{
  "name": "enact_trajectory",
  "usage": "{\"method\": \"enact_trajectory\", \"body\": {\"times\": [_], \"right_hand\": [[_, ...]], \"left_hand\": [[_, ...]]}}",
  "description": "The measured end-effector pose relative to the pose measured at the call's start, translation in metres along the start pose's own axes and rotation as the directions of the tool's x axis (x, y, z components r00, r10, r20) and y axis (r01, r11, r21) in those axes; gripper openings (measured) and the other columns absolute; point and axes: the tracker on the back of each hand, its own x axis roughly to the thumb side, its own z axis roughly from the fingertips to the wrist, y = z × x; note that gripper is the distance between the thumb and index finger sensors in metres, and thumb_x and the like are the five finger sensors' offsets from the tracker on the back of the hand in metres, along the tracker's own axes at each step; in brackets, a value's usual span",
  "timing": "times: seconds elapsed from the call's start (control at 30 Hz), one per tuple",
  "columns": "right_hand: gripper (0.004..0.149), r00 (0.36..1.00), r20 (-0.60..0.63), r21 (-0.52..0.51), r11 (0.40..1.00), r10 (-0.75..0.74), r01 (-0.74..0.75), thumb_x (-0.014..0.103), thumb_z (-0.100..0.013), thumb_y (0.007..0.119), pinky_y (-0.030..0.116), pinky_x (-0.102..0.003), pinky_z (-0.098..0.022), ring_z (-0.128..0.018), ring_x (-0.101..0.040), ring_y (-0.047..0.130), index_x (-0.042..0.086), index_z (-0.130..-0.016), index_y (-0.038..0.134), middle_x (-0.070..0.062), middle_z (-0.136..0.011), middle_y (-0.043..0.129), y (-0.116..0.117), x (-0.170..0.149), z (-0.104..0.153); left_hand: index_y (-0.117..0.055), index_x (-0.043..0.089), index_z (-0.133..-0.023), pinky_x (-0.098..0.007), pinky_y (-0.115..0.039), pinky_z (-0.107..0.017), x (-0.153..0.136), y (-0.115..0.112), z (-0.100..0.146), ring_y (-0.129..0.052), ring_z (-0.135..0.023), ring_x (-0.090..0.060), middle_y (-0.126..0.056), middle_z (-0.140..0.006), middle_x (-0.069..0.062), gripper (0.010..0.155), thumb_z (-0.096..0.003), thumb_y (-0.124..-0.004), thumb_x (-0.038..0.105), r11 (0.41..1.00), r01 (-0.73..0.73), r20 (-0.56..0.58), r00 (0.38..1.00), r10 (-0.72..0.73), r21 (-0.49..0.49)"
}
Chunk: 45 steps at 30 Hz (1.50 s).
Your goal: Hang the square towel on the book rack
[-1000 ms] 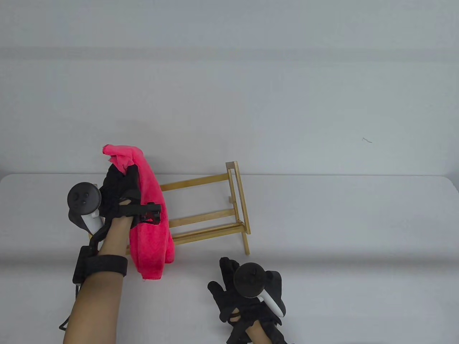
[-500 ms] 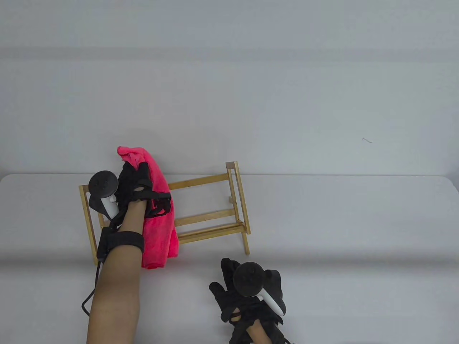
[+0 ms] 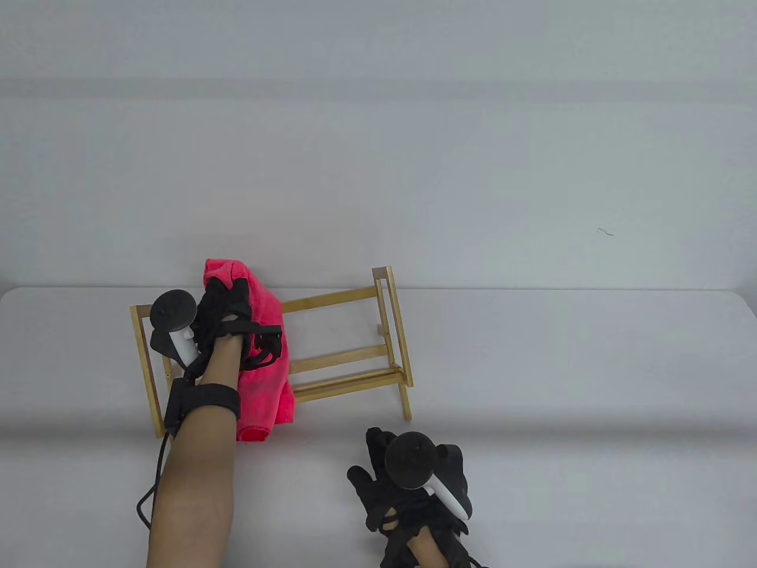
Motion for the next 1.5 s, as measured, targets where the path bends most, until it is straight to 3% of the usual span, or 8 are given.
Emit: {"method": "enact_trajectory", "body": {"times": [0.37, 0.6, 1.03, 1.5], "right_hand": [[0.075, 1.000, -0.007, 0.001, 1.000, -0.002, 0.002, 0.054, -0.048, 0.063, 0.037, -0.059, -0.074, -0.101, -0.037, 0.048, 0.019, -0.105, 0.030, -0.009, -0.108, 0.034, -0.001, -0.001, 0.000], [0.075, 1.000, -0.012, -0.003, 1.000, -0.010, 0.010, 0.053, -0.048, 0.063, 0.037, -0.059, -0.074, -0.101, -0.037, 0.048, 0.019, -0.105, 0.030, -0.009, -0.108, 0.035, -0.003, -0.003, 0.000], [0.075, 0.999, -0.009, -0.015, 0.999, -0.033, 0.033, 0.053, -0.048, 0.063, 0.036, -0.058, -0.074, -0.102, -0.037, 0.047, 0.019, -0.105, 0.030, -0.009, -0.108, 0.035, -0.007, -0.007, 0.001], [0.074, 0.997, -0.020, -0.046, 0.996, -0.077, 0.076, 0.053, -0.048, 0.063, 0.036, -0.058, -0.074, -0.102, -0.037, 0.046, 0.018, -0.105, 0.031, -0.009, -0.108, 0.035, -0.015, -0.018, 0.001]], "left_hand": [[-0.056, 0.008, -0.103, -0.058, -0.058, -0.065, 0.025, 0.011, 0.018, -0.058, -0.092, -0.047, -0.055, -0.101, -0.022, 0.063, -0.0529, -0.082, 0.034, 0.999, -0.040, 0.076, 0.996, 0.041, -0.024], [-0.060, 0.010, -0.102, -0.057, -0.058, -0.065, 0.054, 0.013, 0.043, -0.057, -0.093, -0.046, -0.053, -0.103, -0.021, 0.058, -0.0539, -0.080, 0.036, 0.994, 0.090, 0.201, 0.977, -0.076, -0.063], [-0.063, 0.010, -0.100, -0.057, -0.058, -0.065, 0.095, 0.042, 0.104, -0.058, -0.093, -0.046, -0.053, -0.103, -0.021, 0.054, -0.0541, -0.079, 0.034, 0.979, 0.175, 0.414, 0.903, -0.118, -0.103], [-0.062, 0.009, -0.101, -0.058, -0.058, -0.065, 0.093, 0.053, 0.175, -0.056, -0.093, -0.047, -0.052, -0.103, -0.022, 0.055, -0.0547, -0.078, 0.035, 0.936, 0.304, 0.581, 0.800, -0.151, -0.175]]}}
